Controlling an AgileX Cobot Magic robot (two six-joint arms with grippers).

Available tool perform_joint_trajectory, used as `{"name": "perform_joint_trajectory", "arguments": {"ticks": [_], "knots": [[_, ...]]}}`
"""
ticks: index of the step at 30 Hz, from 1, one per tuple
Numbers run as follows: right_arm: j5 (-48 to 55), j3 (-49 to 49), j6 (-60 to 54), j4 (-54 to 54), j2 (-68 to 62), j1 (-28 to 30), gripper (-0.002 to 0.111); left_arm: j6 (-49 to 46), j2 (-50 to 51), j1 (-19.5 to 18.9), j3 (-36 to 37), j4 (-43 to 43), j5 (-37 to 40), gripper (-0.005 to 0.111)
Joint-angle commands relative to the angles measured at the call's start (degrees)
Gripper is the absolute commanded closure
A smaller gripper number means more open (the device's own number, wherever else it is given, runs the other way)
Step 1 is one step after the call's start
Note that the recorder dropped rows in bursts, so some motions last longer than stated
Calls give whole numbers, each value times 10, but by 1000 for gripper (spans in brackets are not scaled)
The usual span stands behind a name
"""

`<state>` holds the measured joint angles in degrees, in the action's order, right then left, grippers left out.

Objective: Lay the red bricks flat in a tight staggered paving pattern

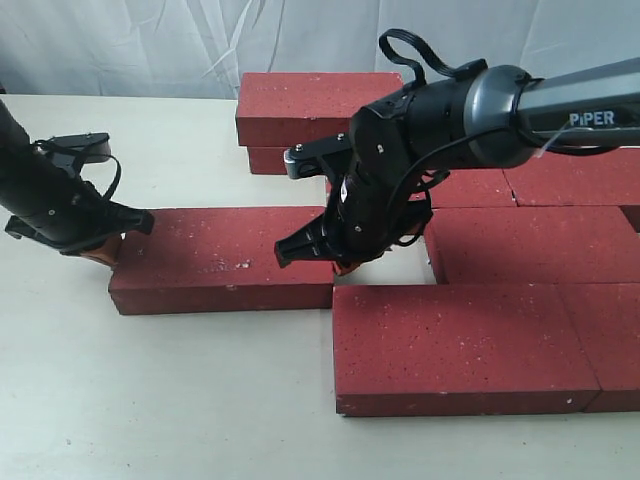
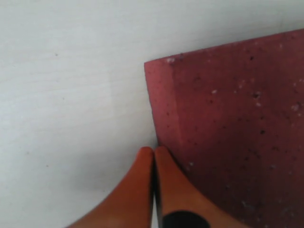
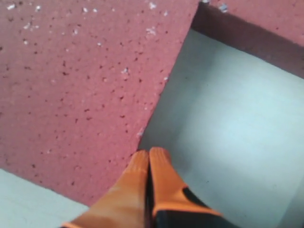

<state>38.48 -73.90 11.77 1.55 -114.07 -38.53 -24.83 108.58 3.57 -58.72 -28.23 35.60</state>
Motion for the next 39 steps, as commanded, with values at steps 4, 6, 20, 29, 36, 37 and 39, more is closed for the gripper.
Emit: {"name": "perform_joint_trajectory", "arguments": {"ticks": [4,6,20,29,36,37,39], "knots": [[2,-1,-18,21,1,1,108,8,0,0,-3,15,-3,107],[2,-1,-18,15,1,1,108,8,0,0,-3,16,-3,107],[7,-1,-17,-16,1,1,108,8,0,0,-3,-34,13,107],[16,-1,-17,-31,1,1,108,2,0,0,-3,-57,13,107],[6,-1,3,-35,1,1,108,2,0,0,-3,-55,13,107],[-1,-1,6,-35,1,1,108,2,0,0,-3,-51,13,107],[-8,-1,8,-35,1,1,108,2,0,0,-3,-41,10,107]]}}
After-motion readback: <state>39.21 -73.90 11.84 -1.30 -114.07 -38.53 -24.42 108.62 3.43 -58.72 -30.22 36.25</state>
